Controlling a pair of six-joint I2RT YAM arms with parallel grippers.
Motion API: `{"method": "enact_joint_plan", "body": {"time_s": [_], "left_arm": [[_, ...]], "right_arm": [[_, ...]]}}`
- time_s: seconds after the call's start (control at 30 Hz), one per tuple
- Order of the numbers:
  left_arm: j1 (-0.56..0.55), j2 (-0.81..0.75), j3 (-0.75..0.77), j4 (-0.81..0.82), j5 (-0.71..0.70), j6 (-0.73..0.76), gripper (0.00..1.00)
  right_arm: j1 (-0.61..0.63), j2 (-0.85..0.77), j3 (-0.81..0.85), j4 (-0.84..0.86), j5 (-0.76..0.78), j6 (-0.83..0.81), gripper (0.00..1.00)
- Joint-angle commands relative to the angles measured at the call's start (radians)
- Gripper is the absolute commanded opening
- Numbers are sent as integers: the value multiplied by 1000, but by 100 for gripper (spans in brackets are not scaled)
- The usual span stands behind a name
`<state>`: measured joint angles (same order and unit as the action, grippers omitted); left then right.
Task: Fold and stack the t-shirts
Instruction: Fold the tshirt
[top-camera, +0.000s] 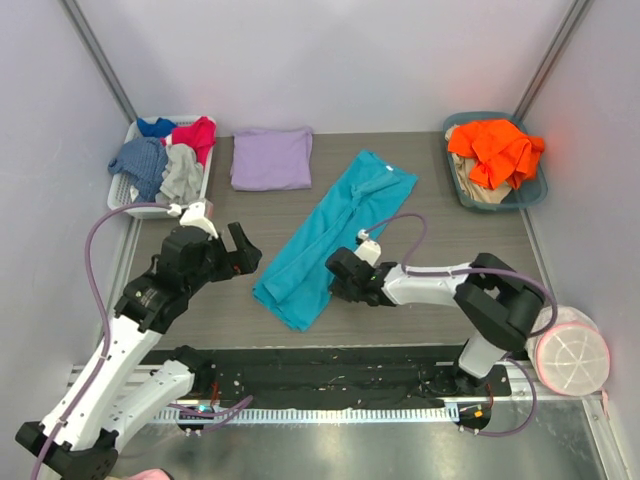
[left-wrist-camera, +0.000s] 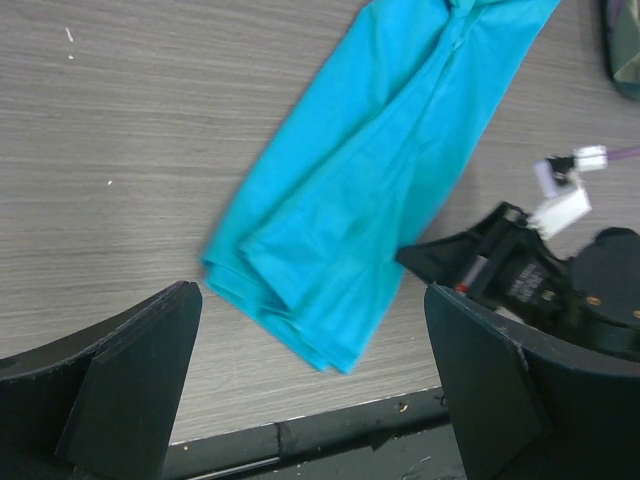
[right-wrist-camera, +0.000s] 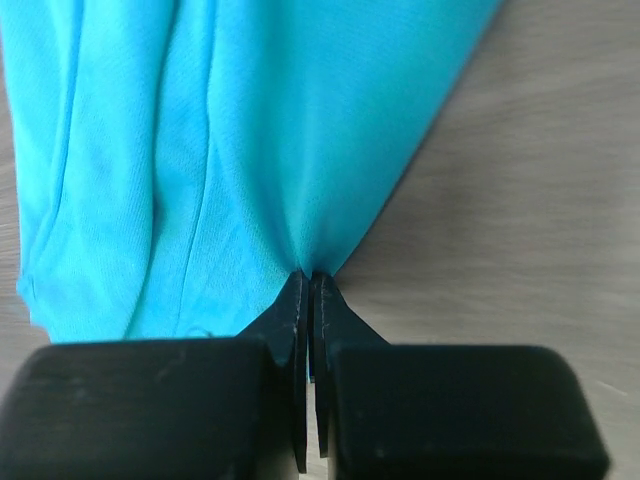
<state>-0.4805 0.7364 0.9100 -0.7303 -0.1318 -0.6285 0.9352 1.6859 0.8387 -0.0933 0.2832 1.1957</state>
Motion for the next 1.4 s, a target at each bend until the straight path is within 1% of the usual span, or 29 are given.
{"method": "enact_joint_plan", "body": {"time_s": [0.0, 0.13, 0.23, 0.3, 0.33, 0.4, 0.43, 0.47, 0.5, 0.57, 0.6, 0.67, 0.77, 0.93, 1.07, 1.2, 1.23, 1.3, 1.37], "left_arm": [[-4, -11, -36, -4, -3, -20, 100], [-3, -6, -101, 22, 37, -63, 100], [-10, 3, -164, 57, 69, -99, 100], [-38, 14, -215, 98, 77, -120, 100], [-55, 18, -230, 114, 64, -128, 100], [-130, 40, -266, 152, 28, -146, 98], [-162, 49, -276, 164, -20, -163, 97], [-223, 63, -287, 186, -41, -171, 96], [-252, 81, -292, 199, -60, -178, 93], [-317, 142, -293, 235, -90, -201, 92], [-334, 165, -290, 247, -98, -206, 87], [-380, 230, -270, 273, -144, -206, 82], [-412, 323, -229, 284, -207, -177, 82], [-440, 489, -163, 313, -259, -140, 81], [-464, 515, -137, 371, -243, -142, 80], [-469, 520, -140, 474, -157, -146, 76], [-474, 521, -140, 488, -144, -148, 74], [-497, 547, -137, 514, -134, -149, 74], [-507, 567, -137, 529, -124, -152, 74]], "right_arm": [[-18, -145, -104, -195, 112, -25, 1], [-32, -284, -138, -340, 188, -62, 1], [-48, -366, -145, -407, 220, -85, 1], [-68, -397, -151, -424, 221, -110, 1], [-73, -419, -153, -428, 218, -119, 1], [-82, -431, -158, -431, 211, -133, 1], [-90, -434, -158, -433, 206, -134, 1], [-95, -433, -159, -431, 202, -134, 1], [-95, -430, -159, -431, 194, -136, 1], [-96, -413, -158, -428, 185, -133, 1], [-96, -407, -159, -425, 177, -134, 1], [-96, -393, -158, -416, 166, -134, 1], [-96, -391, -164, -399, 151, -134, 1], [-98, -393, -174, -384, 136, -131, 1], [-96, -394, -193, -378, 131, -125, 1], [-96, -396, -208, -368, 129, -116, 1], [-95, -394, -210, -368, 126, -116, 1], [-95, -394, -211, -365, 125, -117, 1], [-96, -396, -205, -364, 119, -125, 7]]}}
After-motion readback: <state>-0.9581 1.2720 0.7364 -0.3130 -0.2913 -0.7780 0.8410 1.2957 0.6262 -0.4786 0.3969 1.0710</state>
